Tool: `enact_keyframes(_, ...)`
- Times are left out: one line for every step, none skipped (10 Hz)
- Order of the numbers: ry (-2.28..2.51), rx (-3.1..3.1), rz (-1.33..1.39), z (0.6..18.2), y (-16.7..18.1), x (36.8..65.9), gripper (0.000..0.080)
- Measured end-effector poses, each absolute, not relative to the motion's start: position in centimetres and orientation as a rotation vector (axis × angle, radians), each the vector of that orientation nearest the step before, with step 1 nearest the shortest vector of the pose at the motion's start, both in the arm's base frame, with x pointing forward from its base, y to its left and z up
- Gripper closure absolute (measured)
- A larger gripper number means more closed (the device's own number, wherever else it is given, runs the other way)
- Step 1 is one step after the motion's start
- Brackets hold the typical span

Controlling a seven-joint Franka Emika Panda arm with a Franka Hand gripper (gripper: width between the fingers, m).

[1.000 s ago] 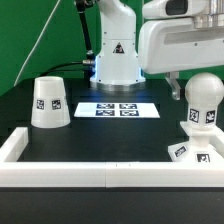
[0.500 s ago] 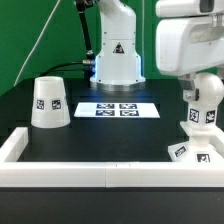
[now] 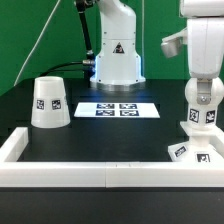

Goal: Assemble lamp

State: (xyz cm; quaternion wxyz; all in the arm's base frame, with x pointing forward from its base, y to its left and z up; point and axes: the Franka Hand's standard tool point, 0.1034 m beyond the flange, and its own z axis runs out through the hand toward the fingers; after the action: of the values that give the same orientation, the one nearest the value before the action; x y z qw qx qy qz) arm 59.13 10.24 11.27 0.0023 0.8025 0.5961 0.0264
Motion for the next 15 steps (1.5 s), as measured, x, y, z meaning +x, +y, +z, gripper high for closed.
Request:
enact_keyframes(1.987, 2.409, 0.070, 11.17, 10.13, 59.11, 0.0100)
enact_keyframes(2.037, 2.363, 0.066, 11.16, 10.04, 59.12, 0.0100)
enact_keyframes(2.051, 2.348, 0.063, 11.15, 9.82, 59.14, 0.0100)
enact_keyframes(2.045, 2.355, 0.061, 11.13, 9.61, 59.14, 0.0100)
enact_keyframes(2.043, 2.356, 0.061, 11.13, 9.61, 59.14, 0.0219)
enact_keyframes(2.042, 2.357, 0.061, 11.13, 9.59, 59.15, 0.0223)
enact_keyframes(2.026, 2.371, 0.061, 11.13, 9.58, 59.15, 0.0223)
enact_keyframes(2.025, 2.371, 0.061, 11.13, 9.54, 59.15, 0.0223)
enact_keyframes(2.023, 2.374, 0.061, 11.13, 9.52, 59.16, 0.0223)
enact_keyframes(1.869, 2.503, 0.074, 11.13, 9.50, 59.18, 0.0223)
enact_keyframes(1.730, 2.603, 0.082, 11.13, 9.40, 59.15, 0.0223)
enact_keyframes(1.555, 2.716, 0.084, 11.14, 9.38, 59.10, 0.0223)
enact_keyframes(1.458, 2.772, 0.087, 11.14, 9.36, 59.12, 0.0223)
enact_keyframes(1.282, 2.863, 0.091, 11.14, 9.36, 59.14, 0.0222)
enact_keyframes(1.133, 2.930, 0.102, 11.14, 9.39, 59.20, 0.0222)
